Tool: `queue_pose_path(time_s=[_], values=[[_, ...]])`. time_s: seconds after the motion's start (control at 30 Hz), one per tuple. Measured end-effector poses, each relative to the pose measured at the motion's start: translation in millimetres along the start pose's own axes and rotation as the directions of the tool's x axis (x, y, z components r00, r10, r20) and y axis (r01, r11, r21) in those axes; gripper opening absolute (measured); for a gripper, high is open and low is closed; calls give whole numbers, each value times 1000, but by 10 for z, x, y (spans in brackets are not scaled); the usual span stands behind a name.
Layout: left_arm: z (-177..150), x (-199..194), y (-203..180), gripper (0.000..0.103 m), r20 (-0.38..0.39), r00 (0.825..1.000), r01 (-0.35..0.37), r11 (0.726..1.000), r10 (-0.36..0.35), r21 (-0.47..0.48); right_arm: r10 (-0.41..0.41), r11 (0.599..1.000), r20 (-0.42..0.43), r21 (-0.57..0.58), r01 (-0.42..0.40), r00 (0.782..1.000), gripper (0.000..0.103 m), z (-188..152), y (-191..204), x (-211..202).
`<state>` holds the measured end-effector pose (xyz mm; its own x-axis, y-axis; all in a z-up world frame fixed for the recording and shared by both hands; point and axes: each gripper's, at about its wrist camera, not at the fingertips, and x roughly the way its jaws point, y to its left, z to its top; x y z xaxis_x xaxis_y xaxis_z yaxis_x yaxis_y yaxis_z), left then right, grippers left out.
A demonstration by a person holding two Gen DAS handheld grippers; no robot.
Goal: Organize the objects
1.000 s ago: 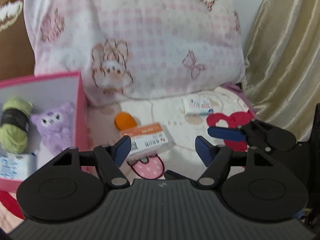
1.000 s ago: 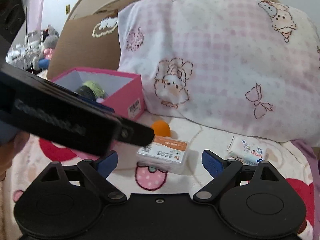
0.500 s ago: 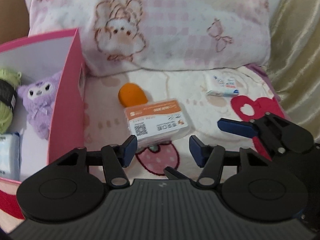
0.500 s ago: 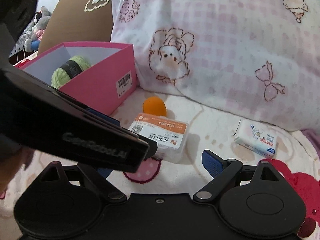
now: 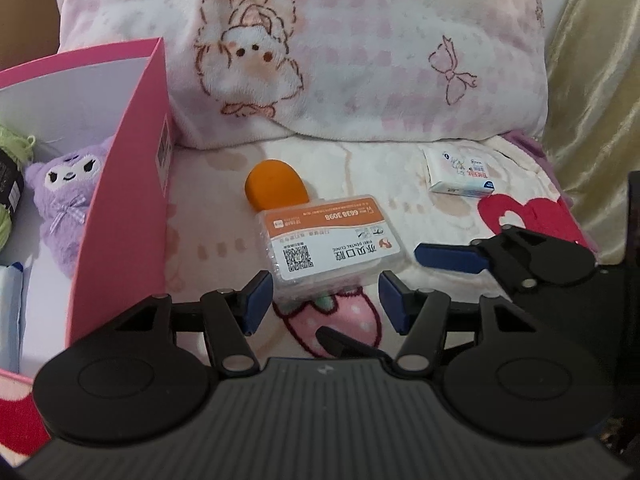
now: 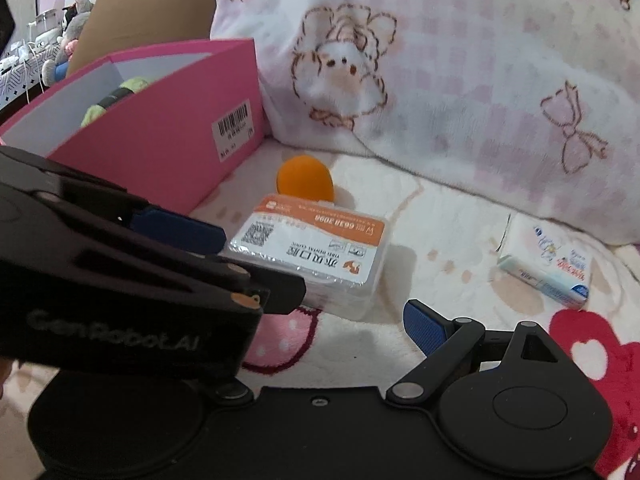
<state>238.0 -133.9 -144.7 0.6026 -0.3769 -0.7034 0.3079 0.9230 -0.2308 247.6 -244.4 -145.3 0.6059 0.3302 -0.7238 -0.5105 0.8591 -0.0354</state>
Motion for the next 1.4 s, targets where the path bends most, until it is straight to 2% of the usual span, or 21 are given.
queue_pose_path(time_s=[0.17, 0.3, 0.4, 0.47, 0.63, 0.73, 0.87, 0.93, 1.0, 1.07, 1.13, 1.23, 1.4], values=[[-7, -8, 29, 58, 33, 999, 31, 999, -31, -12, 0, 1000, 1, -19, 0, 1000, 93, -31, 2, 70], [4, 20, 55, 58, 12, 998, 70, 997, -69, -27, 6, 1000, 21, -30, -5, 1000, 93, -22, -1, 69], [-5, 8, 97, 58, 35, 993, 116, 991, -114, -63, 14, 999, 28, -39, -13, 1000, 94, -14, 9, 33], [-28, 17, 107, 58, 46, 992, 123, 989, -119, -87, 27, 999, 5, -32, -27, 1000, 95, -8, 8, -28], [-28, 46, 137, 58, 8, 980, 196, 968, -198, -156, 38, 999, -12, -27, -39, 999, 95, -47, -39, -193], [-22, 25, 114, 58, -12, 971, 233, 956, -239, -178, 43, 999, -45, -4, -43, 998, 95, -90, -69, -231], [-44, 15, 29, 58, -71, 959, 258, 950, -273, -176, 45, 999, -181, 1, -45, 983, 95, -112, -31, -274], [-62, 7, 5, 57, -75, 958, 261, 949, -277, -178, 34, 999, -178, -14, -37, 983, 95, -151, 15, -353], [-55, 24, -5, 57, -111, 946, 280, 942, -303, -185, 29, 999, -190, -18, -33, 981, 95, -192, 6, -371], [-45, 66, 12, 56, -163, 916, 326, 917, -367, -230, 8, 1000, -199, 5, -7, 980, 95, -215, -50, -358], [-45, 83, 50, 56, -176, 898, 350, 897, -404, -271, 4, 999, -202, 36, 3, 979, 94, -216, -117, -350], [-48, 75, 67, 51, -163, 906, 339, 901, -390, -270, 16, 998, -182, 62, -4, 983, 94, -223, -149, -383], [-45, 73, 62, 51, -119, 938, 293, 927, -327, -235, -5, 1000, -162, 30, 10, 987, 94, -232, -82, -399]])
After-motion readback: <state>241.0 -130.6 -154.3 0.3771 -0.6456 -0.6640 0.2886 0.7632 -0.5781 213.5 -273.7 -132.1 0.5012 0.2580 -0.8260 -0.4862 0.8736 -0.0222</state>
